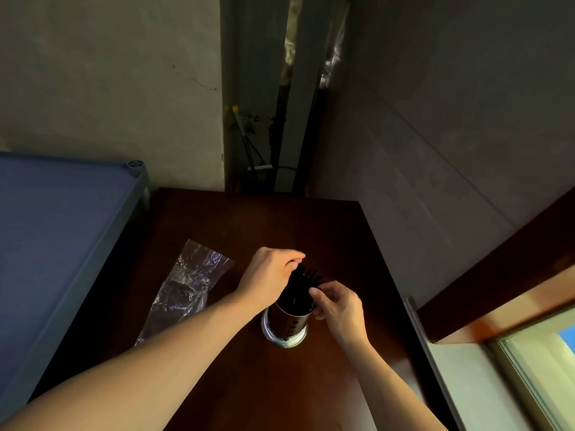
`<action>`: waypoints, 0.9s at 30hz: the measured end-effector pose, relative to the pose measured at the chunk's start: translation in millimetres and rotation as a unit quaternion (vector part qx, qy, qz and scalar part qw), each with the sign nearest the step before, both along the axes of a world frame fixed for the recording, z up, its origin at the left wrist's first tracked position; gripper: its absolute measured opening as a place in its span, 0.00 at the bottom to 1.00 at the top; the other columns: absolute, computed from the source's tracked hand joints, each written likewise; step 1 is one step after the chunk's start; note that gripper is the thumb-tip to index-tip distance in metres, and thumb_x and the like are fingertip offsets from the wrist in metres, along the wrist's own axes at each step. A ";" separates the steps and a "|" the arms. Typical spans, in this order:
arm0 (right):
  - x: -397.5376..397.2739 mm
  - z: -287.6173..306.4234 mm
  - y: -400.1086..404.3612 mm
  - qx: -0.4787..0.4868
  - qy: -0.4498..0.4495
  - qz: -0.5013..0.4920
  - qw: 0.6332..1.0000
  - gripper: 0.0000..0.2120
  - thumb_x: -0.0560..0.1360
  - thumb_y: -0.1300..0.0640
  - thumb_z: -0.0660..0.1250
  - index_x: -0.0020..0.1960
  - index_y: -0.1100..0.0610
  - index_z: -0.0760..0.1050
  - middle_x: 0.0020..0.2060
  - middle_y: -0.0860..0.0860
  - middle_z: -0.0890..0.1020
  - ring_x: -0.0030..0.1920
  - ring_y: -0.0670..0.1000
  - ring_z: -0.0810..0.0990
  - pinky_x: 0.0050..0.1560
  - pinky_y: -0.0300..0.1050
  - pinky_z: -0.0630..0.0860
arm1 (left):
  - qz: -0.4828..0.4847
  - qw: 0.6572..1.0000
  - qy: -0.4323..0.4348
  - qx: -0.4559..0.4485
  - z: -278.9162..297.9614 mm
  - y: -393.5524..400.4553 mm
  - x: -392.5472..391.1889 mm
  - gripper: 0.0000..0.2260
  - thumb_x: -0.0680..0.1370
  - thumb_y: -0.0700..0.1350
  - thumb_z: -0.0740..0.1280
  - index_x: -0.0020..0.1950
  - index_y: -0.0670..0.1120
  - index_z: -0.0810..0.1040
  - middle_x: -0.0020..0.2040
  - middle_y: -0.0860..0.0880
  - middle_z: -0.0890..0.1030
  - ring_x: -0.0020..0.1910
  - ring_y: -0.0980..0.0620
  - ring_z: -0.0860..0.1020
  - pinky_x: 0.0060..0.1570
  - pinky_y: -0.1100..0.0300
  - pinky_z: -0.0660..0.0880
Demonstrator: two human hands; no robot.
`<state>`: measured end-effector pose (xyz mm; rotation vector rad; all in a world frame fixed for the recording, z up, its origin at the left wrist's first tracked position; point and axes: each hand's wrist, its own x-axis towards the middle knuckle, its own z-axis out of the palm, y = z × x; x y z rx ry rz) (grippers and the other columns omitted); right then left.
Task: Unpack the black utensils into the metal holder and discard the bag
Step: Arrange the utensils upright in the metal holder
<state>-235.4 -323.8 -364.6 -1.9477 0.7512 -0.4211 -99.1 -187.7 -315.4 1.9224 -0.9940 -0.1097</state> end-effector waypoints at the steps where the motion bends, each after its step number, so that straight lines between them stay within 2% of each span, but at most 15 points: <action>1: -0.2 -0.2 0.0 -0.002 -0.001 -0.001 1.000 0.06 0.77 0.53 0.74 0.45 0.55 0.81 0.30 0.53 0.85 0.28 0.49 0.84 0.30 0.37 0.78 | -0.006 1.000 0.001 0.002 -0.2 1.4 -2.2 0.13 0.80 0.37 0.67 0.64 0.43 0.82 0.57 0.45 0.86 0.57 0.55 0.83 0.58 0.64 0.79; 5: -2.8 -1.6 0.5 -0.008 -0.003 -0.006 1.000 0.05 0.77 0.53 0.73 0.45 0.53 0.80 0.29 0.52 0.84 0.28 0.48 0.84 0.30 0.36 0.77 | -0.027 0.999 0.028 -0.004 -5.4 6.2 -16.5 0.12 0.80 0.38 0.67 0.62 0.45 0.83 0.57 0.48 0.86 0.55 0.58 0.82 0.56 0.65 0.78; 8: -4.5 -3.4 1.2 -0.003 -0.009 -0.011 1.000 0.06 0.77 0.52 0.73 0.46 0.54 0.80 0.29 0.52 0.84 0.27 0.48 0.83 0.29 0.36 0.76 | -0.055 0.997 0.025 0.043 -14.6 8.2 -23.2 0.14 0.81 0.40 0.65 0.65 0.46 0.81 0.61 0.48 0.84 0.59 0.56 0.81 0.60 0.60 0.78; 10: -5.2 -4.0 2.2 0.000 -0.014 -0.018 1.000 0.07 0.77 0.51 0.74 0.47 0.54 0.80 0.29 0.53 0.84 0.27 0.48 0.82 0.29 0.38 0.77 | -0.053 0.994 0.000 0.091 -20.5 11.4 -22.6 0.15 0.81 0.41 0.65 0.67 0.46 0.80 0.64 0.47 0.82 0.63 0.53 0.79 0.64 0.56 0.75; 13: -6.0 -4.9 3.4 0.006 -0.016 -0.032 0.999 0.10 0.76 0.48 0.74 0.49 0.54 0.79 0.30 0.52 0.83 0.26 0.46 0.81 0.29 0.37 0.77 | -0.047 0.986 -0.084 0.136 -26.8 17.2 -17.8 0.16 0.81 0.43 0.66 0.69 0.46 0.79 0.67 0.50 0.79 0.67 0.55 0.72 0.68 0.60 0.68; 15: -6.8 -5.0 4.1 0.013 -0.017 -0.036 0.999 0.13 0.74 0.47 0.75 0.52 0.53 0.78 0.32 0.52 0.84 0.27 0.47 0.81 0.30 0.38 0.78 | -0.042 0.982 -0.111 0.144 -29.0 20.7 -14.9 0.17 0.81 0.45 0.66 0.70 0.46 0.78 0.68 0.51 0.78 0.68 0.53 0.70 0.68 0.58 0.68; 18: -8.8 -6.5 5.1 0.034 -0.023 -0.040 0.998 0.18 0.70 0.48 0.79 0.54 0.50 0.75 0.36 0.52 0.84 0.29 0.47 0.83 0.31 0.40 0.79 | -0.012 0.988 -0.085 0.128 -28.5 24.9 -12.2 0.17 0.81 0.46 0.66 0.70 0.47 0.76 0.66 0.51 0.75 0.64 0.52 0.69 0.62 0.53 0.74; 21: -11.5 -13.0 6.2 0.029 0.004 -0.046 0.999 0.22 0.70 0.51 0.80 0.58 0.50 0.73 0.39 0.52 0.85 0.32 0.48 0.84 0.34 0.44 0.82 | 0.032 0.990 -0.075 0.114 -29.7 29.0 -12.0 0.17 0.81 0.48 0.66 0.70 0.47 0.75 0.64 0.50 0.71 0.62 0.52 0.70 0.56 0.56 0.77; 25: -12.6 -21.0 8.0 0.012 0.035 -0.049 0.998 0.13 0.73 0.52 0.78 0.51 0.52 0.76 0.39 0.52 0.84 0.32 0.50 0.83 0.36 0.52 0.83 | 0.094 0.990 -0.016 0.103 -34.9 33.6 -12.4 0.14 0.81 0.39 0.64 0.67 0.45 0.75 0.62 0.49 0.73 0.57 0.53 0.75 0.54 0.59 0.77; 27: -10.8 -22.1 9.3 0.003 0.044 -0.048 0.998 0.11 0.73 0.50 0.77 0.49 0.52 0.78 0.39 0.52 0.84 0.33 0.50 0.83 0.37 0.52 0.83 | 0.122 0.985 0.043 0.112 -37.2 35.5 -11.4 0.18 0.78 0.33 0.64 0.67 0.44 0.76 0.61 0.48 0.75 0.54 0.52 0.77 0.53 0.59 0.78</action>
